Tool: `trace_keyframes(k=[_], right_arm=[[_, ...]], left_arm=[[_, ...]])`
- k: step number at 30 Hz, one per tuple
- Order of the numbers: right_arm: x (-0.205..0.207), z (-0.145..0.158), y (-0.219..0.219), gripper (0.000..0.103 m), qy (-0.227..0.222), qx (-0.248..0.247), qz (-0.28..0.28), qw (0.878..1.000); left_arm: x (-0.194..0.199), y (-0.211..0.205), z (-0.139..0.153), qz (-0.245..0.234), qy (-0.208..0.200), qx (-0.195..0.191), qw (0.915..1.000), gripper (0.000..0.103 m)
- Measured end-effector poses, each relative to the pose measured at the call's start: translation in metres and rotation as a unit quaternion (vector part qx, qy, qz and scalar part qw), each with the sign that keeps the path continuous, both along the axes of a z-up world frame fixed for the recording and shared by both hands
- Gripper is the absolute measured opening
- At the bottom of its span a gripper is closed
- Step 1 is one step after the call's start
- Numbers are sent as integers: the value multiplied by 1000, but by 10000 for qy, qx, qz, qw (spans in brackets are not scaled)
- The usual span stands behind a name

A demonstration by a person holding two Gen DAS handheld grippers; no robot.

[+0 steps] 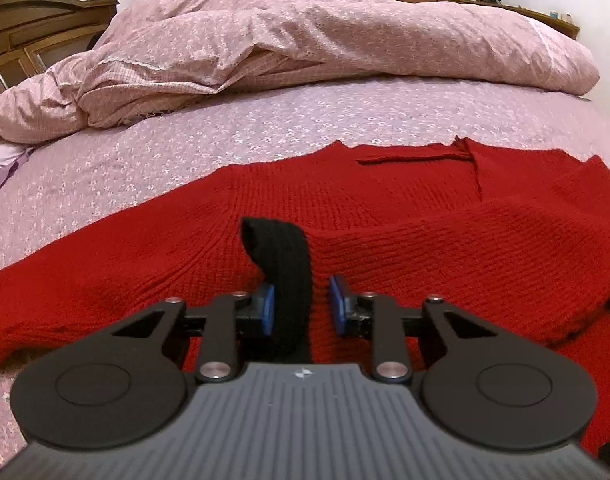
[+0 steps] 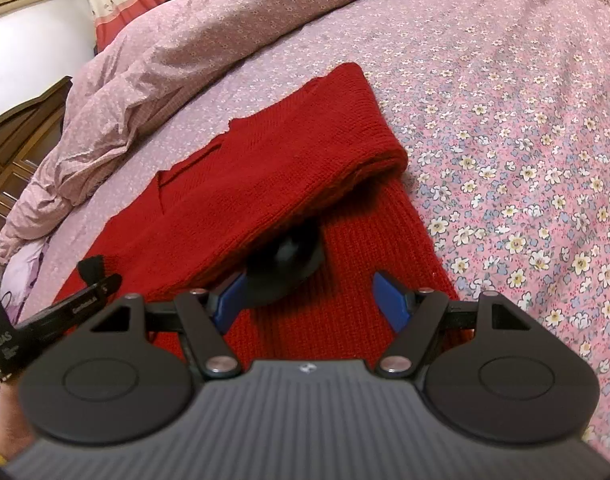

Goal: Fold small clothes

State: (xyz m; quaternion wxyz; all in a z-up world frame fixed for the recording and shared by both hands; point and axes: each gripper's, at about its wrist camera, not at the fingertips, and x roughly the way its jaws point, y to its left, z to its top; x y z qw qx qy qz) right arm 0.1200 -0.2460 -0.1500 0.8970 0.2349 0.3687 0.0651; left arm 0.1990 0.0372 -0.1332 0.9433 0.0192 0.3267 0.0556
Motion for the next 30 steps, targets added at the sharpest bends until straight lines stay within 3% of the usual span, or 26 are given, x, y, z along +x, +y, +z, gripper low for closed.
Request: trace_keyframes(k=[2, 3, 11, 15, 23, 30], right_arm=[[0, 0, 0, 73, 1, -8, -2, 10000], [0, 0, 0, 73, 0, -12, 0, 10000], [0, 1, 1, 73, 4, -40, 3, 10000], [1, 1, 1, 73, 4, -56, 8, 10000], [2, 1, 6, 73, -19, -188, 72, 9998], [16, 10, 13, 73, -95, -413, 217, 9989]], left_arm=[[2, 1, 2, 33, -1, -33, 10000, 27], [2, 1, 5, 32, -27, -36, 10000, 15], [10, 13, 63, -123, -752, -329, 9966, 13], [28, 29, 80, 114, -944, -219, 9952, 13], [65, 50, 38, 161, -249, 139, 9995, 14], [63, 54, 24, 73, -305, -18, 9995, 14]])
